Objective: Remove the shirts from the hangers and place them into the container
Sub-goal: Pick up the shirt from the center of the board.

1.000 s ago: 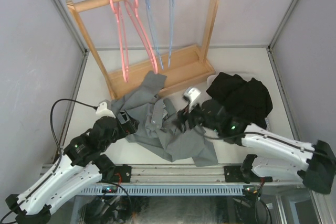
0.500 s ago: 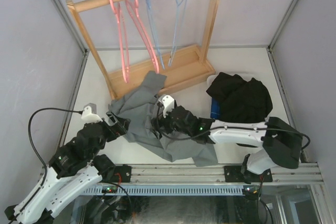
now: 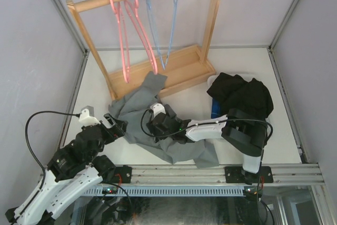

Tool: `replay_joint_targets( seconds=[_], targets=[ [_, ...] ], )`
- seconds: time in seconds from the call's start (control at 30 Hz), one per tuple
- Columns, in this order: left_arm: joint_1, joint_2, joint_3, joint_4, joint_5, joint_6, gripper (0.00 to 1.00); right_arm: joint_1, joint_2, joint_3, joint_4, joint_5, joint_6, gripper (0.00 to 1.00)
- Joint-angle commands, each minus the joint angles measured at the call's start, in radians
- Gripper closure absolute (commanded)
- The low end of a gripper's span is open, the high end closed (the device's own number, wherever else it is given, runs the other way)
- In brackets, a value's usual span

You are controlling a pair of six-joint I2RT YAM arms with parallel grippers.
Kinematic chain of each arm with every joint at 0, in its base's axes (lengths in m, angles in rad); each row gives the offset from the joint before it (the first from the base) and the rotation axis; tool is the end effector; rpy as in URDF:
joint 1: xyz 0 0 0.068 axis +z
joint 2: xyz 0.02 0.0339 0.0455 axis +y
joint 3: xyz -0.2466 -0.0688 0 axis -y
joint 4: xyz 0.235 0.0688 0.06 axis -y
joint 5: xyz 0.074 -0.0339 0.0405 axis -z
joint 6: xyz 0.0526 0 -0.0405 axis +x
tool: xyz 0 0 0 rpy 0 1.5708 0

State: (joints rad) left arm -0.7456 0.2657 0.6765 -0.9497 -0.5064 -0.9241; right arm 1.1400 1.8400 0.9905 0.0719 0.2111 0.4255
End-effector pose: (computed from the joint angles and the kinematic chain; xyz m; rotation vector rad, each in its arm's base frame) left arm 0.0735 -0.0332 0.2655 -0.4830 2.0175 -0.5064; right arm 0.1667 0.3363 0.1264 -0.7353 2.2728 0.5256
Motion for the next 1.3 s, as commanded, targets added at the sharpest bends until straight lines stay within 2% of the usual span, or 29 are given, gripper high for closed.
replay_joint_targets(
  seconds=[0.0, 0.07, 0.13, 0.17, 0.3, 0.47, 0.57, 0.73, 0.87, 0.93, 1.03, 1.13, 1.27],
  targets=[
    [0.005, 0.01, 0.051, -0.004, -0.032, 0.011, 0.0, 0.006, -0.011, -0.024, -0.151, 0.155, 0.032, 0.44],
    [0.005, 0.008, 0.044, -0.004, -0.035, 0.012, 0.0, 0.01, -0.06, -0.056, -0.143, 0.193, 0.018, 0.63],
    [0.005, 0.009, 0.041, -0.003, -0.036, 0.014, 0.0, 0.016, -0.148, -0.111, -0.101, 0.193, -0.019, 0.97],
    [0.005, 0.01, 0.041, -0.002, -0.037, 0.016, 0.0, 0.02, -0.205, -0.135, -0.077, 0.188, -0.035, 1.0],
    [0.005, 0.022, 0.042, 0.0, -0.038, 0.022, 0.0, 0.051, -0.499, -0.174, -0.05, 0.252, -0.073, 1.0],
    [0.005, 0.03, 0.036, 0.014, -0.038, 0.029, 0.0, 0.093, -0.879, -0.172, -0.003, 0.517, -0.251, 1.0],
    [0.005, 0.03, 0.031, 0.026, -0.032, 0.03, 0.0, 0.09, -1.039, -0.149, -0.021, 0.692, -0.359, 1.0],
    [0.005, 0.025, 0.021, 0.03, -0.032, 0.03, 0.0, 0.052, -1.207, -0.065, -0.087, 0.814, -0.512, 1.0],
    [0.005, 0.029, 0.018, 0.039, -0.027, 0.034, 0.0, 0.018, -1.254, 0.021, -0.037, 0.814, -0.636, 1.0],
    [0.005, 0.034, 0.02, 0.044, -0.023, 0.037, 0.0, -0.014, -1.231, 0.067, 0.055, 0.811, -0.763, 1.0],
    [0.005, 0.044, 0.024, 0.052, -0.017, 0.044, 0.0, -0.094, -1.157, 0.199, 0.064, 0.732, -0.868, 1.0],
    [0.005, 0.05, 0.027, 0.049, -0.016, 0.045, 0.0, -0.2, -1.047, 0.429, -0.083, 0.642, -0.84, 1.0],
    [0.004, 0.038, 0.022, 0.049, -0.016, 0.036, 0.0, -0.336, -0.899, 0.652, -0.222, 0.589, -0.837, 1.0]
  ],
)
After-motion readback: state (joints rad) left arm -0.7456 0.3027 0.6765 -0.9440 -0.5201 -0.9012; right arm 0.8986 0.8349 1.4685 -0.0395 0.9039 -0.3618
